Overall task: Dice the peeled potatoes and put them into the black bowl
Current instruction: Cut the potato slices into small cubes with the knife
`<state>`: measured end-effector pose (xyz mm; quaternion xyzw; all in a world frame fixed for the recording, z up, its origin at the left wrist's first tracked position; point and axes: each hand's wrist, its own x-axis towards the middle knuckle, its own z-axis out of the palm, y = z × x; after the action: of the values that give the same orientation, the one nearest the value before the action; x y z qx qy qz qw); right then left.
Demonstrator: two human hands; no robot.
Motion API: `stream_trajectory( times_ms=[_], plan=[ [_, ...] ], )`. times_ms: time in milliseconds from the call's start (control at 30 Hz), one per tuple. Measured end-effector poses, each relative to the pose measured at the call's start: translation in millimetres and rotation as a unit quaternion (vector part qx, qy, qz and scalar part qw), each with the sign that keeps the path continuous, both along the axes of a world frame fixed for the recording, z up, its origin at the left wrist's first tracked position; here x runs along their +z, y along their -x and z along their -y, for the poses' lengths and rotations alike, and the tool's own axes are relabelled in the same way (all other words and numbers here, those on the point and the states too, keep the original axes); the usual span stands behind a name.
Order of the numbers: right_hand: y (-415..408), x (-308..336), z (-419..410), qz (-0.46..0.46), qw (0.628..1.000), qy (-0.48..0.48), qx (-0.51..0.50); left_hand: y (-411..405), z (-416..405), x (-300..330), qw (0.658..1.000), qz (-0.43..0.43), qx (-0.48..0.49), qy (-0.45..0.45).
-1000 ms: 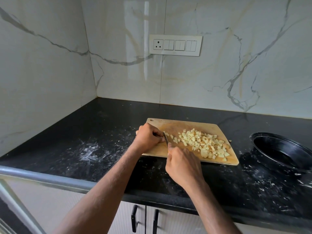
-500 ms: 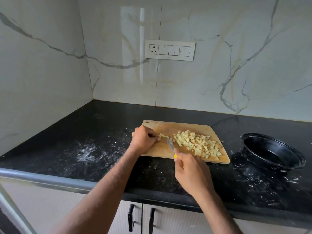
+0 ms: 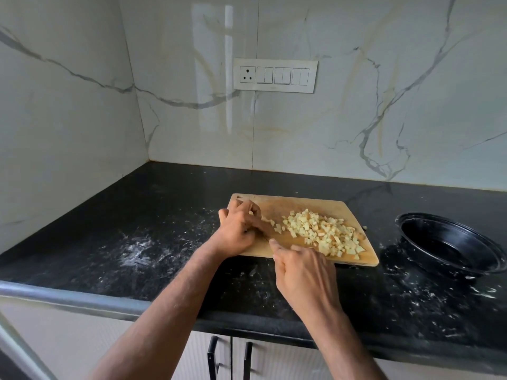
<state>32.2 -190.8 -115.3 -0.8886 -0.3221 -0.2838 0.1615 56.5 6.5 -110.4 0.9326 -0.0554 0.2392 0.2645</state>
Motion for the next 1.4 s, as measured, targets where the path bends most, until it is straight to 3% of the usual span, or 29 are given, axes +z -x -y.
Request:
stream_trajectory(
  times_ms=[133,267,467,633,833,1000,1100,1233,1400],
  plan=[
    [4.4,1.4,5.4,0.007,1.0,-0.021,-0.001,-0.8,-1.0,-1.5,1.0,-0.001,0.028,-0.013],
    [7.4,-0.8,14.8,0.03,0.994,-0.109,0.013,-0.4,-2.4,-0.2,0.998,-0.015,0.062,-0.006],
    [7.7,-2.9,20.6,0.046,0.97,-0.24,0.014,-0.8,-6.1,1.7,0.992,0.003,0.083,0.092],
    [4.9,0.1,12.9,0.019,0.982,-0.187,-0.005,-2.2,-9.7,5.1,0.985,0.004,0.095,0.141],
    [4.9,1.8,12.5,-0.005,0.983,-0.181,-0.022,-4.7,-9.7,1.5,0.991,-0.022,0.085,0.096],
    [2.4,1.0,4.4,-0.004,0.991,-0.116,0.07,-8.0,-18.7,2.0,0.968,0.072,0.111,0.215],
    [2.5,-0.8,0.6,-0.002,0.997,-0.041,0.066,-6.0,-20.3,3.4,0.946,0.086,0.145,0.276],
    [2.4,-0.3,7.3,-0.025,0.991,-0.117,0.054,-0.5,-18.8,1.5,0.94,0.079,0.166,0.288],
    [6.4,-1.0,0.1,-0.03,0.988,-0.113,0.097,22.1,-34.8,2.1,0.947,0.067,0.184,0.253]
  ],
)
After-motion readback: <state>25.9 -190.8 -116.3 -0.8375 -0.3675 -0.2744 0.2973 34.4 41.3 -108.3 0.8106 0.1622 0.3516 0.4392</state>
